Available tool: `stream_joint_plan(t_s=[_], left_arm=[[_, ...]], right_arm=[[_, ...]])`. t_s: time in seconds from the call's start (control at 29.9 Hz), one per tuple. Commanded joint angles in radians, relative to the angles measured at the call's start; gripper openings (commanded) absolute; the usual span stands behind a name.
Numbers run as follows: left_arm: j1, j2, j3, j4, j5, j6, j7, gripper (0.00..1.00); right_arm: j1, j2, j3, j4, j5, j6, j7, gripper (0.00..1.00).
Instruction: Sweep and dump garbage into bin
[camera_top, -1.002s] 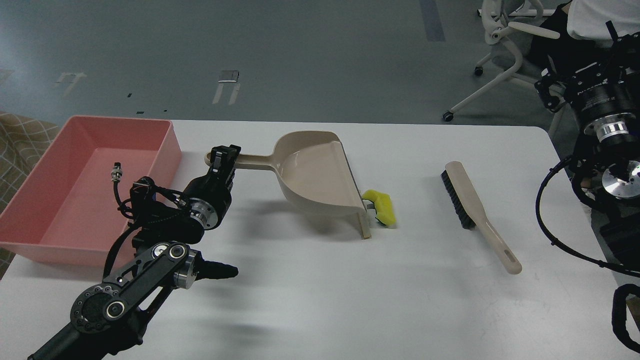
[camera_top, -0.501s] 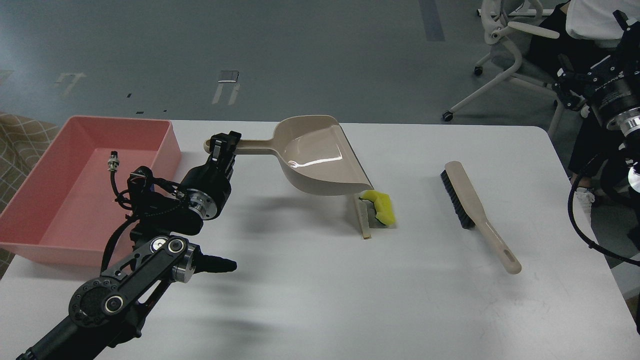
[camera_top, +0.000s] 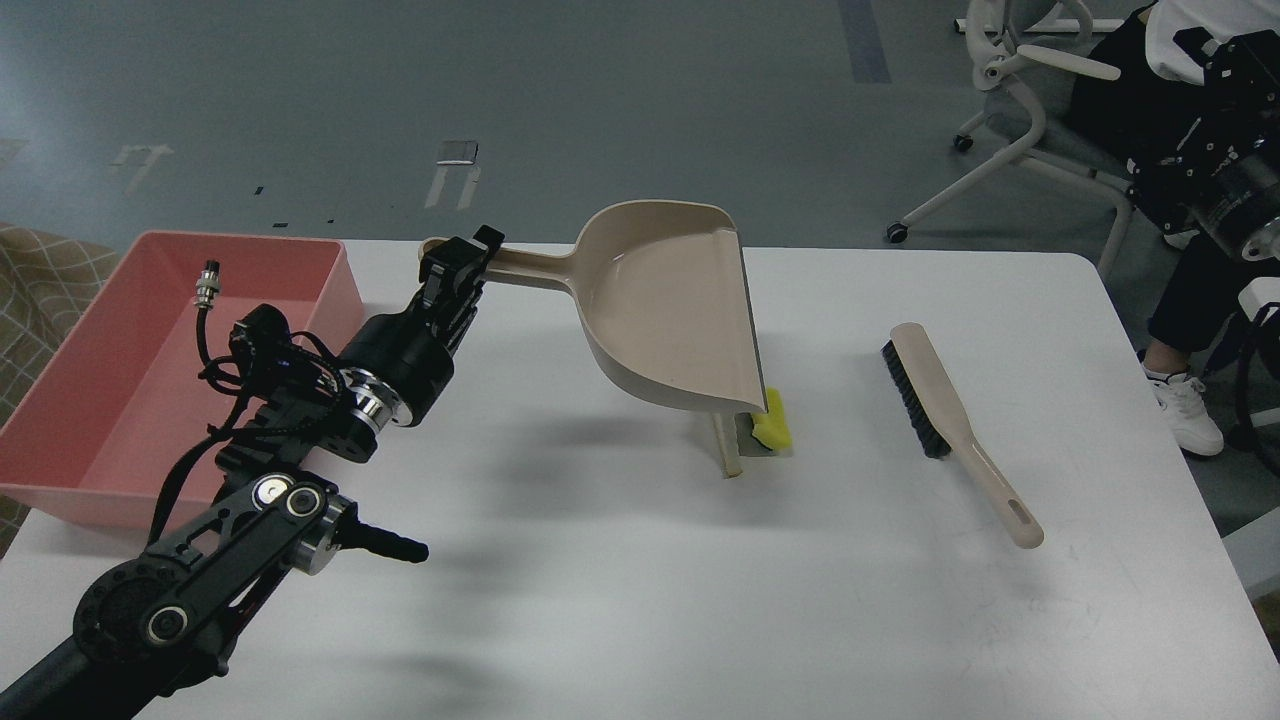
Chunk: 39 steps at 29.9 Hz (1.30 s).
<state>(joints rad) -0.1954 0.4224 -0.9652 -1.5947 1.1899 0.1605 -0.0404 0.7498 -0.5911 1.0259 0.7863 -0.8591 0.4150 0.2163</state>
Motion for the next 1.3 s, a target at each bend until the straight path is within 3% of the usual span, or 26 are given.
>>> stream_joint_plan(t_s=[0.0, 0.17, 0.4, 0.73, 0.94, 1.27], left_arm=[[0.008, 0.038, -0.001, 0.001, -0.001, -0.041, -0.052, 0.02], [0.013, 0.062, -0.001, 0.005, -0.006, -0.042, -0.085, 0.02], [0.071, 0.082, 0.003, 0.013, -0.004, -0.044, -0.122, 0.03], [0.090, 0.101, 0.006, 0.064, 0.000, -0.047, -0.127, 0.03], [0.088, 0.101, 0.048, 0.084, 0.046, -0.044, -0.170, 0.03], [0.099, 0.095, 0.046, 0.082, 0.056, -0.042, -0.174, 0.03]], right_arm=[[0.014, -0.084, -0.096, 0.066, -0.115, 0.001, 0.000, 1.00], [0.029, -0.186, -0.228, 0.166, -0.214, 0.010, 0.000, 1.00], [0.086, -0.213, -0.412, 0.220, -0.423, 0.007, 0.000, 0.99], [0.089, -0.219, -0.471, 0.241, -0.498, 0.008, -0.005, 0.98], [0.089, -0.291, -0.547, 0.367, -0.601, 0.053, -0.015, 0.96], [0.060, -0.343, -0.592, 0.462, -0.601, 0.044, -0.018, 0.90]])
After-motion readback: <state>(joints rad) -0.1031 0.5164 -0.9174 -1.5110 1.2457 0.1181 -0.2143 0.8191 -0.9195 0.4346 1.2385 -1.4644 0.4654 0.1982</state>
